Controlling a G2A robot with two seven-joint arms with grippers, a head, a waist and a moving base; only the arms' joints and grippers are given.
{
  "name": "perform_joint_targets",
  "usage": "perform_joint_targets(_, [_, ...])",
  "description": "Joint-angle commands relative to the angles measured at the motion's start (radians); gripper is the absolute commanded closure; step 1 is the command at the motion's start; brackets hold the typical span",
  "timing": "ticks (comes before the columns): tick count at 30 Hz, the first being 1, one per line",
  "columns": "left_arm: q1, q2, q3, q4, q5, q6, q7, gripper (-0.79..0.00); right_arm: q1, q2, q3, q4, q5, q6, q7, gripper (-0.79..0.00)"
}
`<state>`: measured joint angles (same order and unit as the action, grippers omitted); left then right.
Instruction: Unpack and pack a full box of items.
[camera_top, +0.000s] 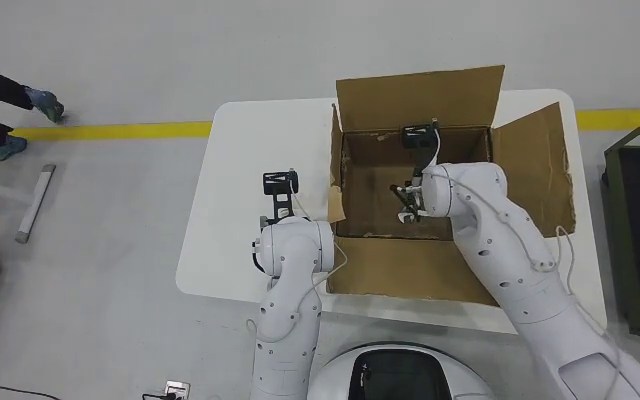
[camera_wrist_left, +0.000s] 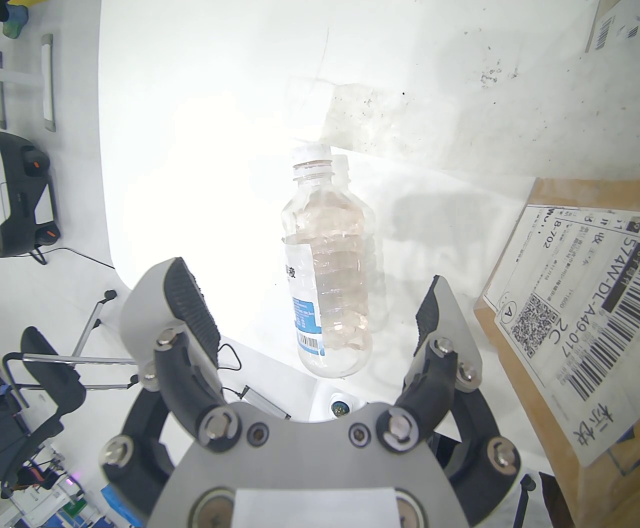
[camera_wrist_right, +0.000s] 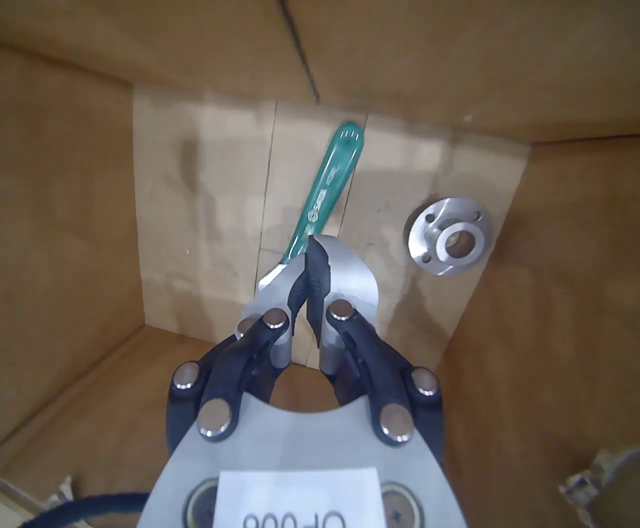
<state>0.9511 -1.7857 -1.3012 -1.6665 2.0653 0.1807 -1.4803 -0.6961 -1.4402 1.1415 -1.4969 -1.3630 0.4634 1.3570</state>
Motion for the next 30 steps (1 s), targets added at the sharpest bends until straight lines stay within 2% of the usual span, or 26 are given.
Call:
perform_joint_targets(1, [0.000, 0.000, 0.000, 0.000, 0.000, 0.000, 0.000, -0.785, 0.009, -0.004, -0.012, 0.010, -0.010, 0.009, -0.010, -0.785])
perform_joint_targets(9, [0.000, 0.000, 0.000, 0.000, 0.000, 0.000, 0.000, -0.785, 0.009, -0.004, -0.012, 0.010, -0.010, 0.009, -0.010, -0.785])
perform_joint_targets(12, [0.000, 0.000, 0.000, 0.000, 0.000, 0.000, 0.000, -0.785, -0.002, -0.004, -0.025, 0.012, -0.032, -0.020, -0.025, -0.785])
perform_joint_targets(16, [0.000, 0.000, 0.000, 0.000, 0.000, 0.000, 0.000, -0.785, -0.008, -0.015, -0.042, -0.011, -0.097, 0.025, -0.026, -0.785])
perform_joint_targets(19, [0.000, 0.000, 0.000, 0.000, 0.000, 0.000, 0.000, -0.785, -0.008, -0.035, -0.022, 0.021, -0.108, 0.041, -0.041, -0.785])
perform_joint_targets(27, [0.000, 0.000, 0.000, 0.000, 0.000, 0.000, 0.000, -0.785, 0.060, -0.120, 0.031, 0.204, -0.063, 0.086, -0.086, -0.785])
perform_joint_targets(28, [0.000, 0.000, 0.000, 0.000, 0.000, 0.000, 0.000, -0.785, 0.069, -0.130, 0.033, 0.231, -0.067, 0.082, -0.082, -0.739])
perform_joint_targets(30, [0.000, 0.000, 0.000, 0.000, 0.000, 0.000, 0.000, -0.785, 0.086, -0.148, 0.043, 0.279, -0.088, 0.085, -0.084, -0.566])
